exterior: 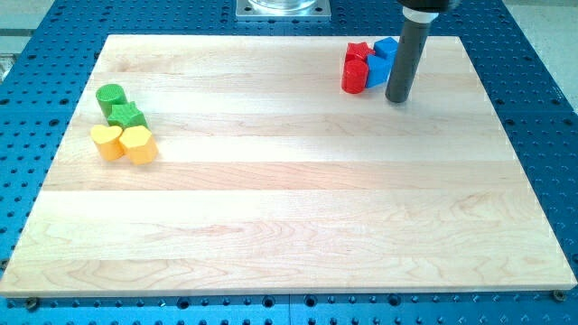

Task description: Move the blue cube to the top left of the blue triangle

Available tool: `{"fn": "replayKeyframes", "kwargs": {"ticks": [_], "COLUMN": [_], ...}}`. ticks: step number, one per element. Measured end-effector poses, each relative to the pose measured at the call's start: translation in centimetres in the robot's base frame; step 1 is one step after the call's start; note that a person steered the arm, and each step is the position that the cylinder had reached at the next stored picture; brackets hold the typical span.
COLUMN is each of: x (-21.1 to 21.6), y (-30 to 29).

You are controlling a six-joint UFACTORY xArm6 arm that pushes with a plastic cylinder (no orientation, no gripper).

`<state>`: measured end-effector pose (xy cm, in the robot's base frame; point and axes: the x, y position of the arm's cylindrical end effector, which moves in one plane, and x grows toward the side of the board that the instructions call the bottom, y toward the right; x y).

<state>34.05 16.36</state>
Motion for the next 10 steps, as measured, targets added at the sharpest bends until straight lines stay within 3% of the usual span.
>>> {"fn": "replayKeyframes", "kwargs": {"ticks": [3,4,6,8,10], "x": [0.1,-0.6,-9.6,-9.2,-12.2], "y": [-0.3,3.6,5.9,-0.7,-1.8]}}
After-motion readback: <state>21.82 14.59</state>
